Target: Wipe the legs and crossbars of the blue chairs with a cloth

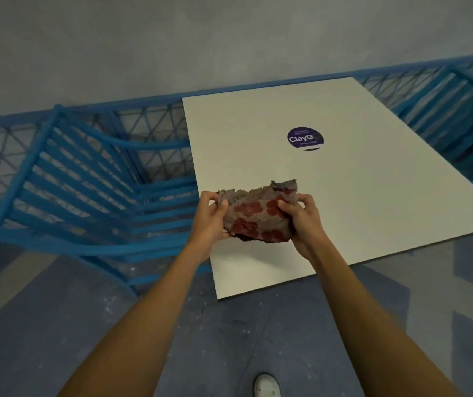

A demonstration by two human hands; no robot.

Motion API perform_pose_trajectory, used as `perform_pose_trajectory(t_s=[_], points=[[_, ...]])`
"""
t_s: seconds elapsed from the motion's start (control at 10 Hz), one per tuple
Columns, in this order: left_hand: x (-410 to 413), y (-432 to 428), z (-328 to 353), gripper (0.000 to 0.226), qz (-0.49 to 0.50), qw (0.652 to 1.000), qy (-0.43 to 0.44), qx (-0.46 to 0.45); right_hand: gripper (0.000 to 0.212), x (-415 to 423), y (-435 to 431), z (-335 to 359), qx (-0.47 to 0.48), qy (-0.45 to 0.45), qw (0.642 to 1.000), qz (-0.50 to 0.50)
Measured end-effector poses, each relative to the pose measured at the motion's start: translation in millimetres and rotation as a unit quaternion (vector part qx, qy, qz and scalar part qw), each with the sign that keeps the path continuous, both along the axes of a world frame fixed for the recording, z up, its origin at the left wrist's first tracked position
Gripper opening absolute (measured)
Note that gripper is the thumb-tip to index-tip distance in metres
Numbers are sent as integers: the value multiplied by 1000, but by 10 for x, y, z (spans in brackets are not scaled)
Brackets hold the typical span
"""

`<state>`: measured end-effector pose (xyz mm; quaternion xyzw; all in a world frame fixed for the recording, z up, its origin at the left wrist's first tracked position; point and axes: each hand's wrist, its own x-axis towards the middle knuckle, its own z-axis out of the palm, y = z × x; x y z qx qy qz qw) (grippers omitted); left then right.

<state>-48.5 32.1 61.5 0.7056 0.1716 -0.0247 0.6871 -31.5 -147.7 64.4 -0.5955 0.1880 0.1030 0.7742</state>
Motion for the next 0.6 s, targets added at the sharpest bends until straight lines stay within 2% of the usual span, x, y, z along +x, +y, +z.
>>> perform_pose_trajectory(t_s=[0.1,0.2,0.3,0.4,0.5,0.6], points=[[96,-162,-370,14,-31,991,39,126,23,204,-215,-276,-94,58,993,40],[101,-263,-594,11,-24,973,75,218,30,280,-363,-513,-216,97,969,74],[84,-360,-618,14,-41,950,81,299,32,299,-444,-601,-278,91,950,106],[114,-354,-521,21,-124,919,167,335,24,354,-484,-559,-384,81,896,207],[130,-289,-320,32,-229,849,300,369,18,366,-500,-420,-534,95,782,308],[247,-227,-128,32,-280,795,295,451,24,384,-416,-119,-640,51,692,331]])
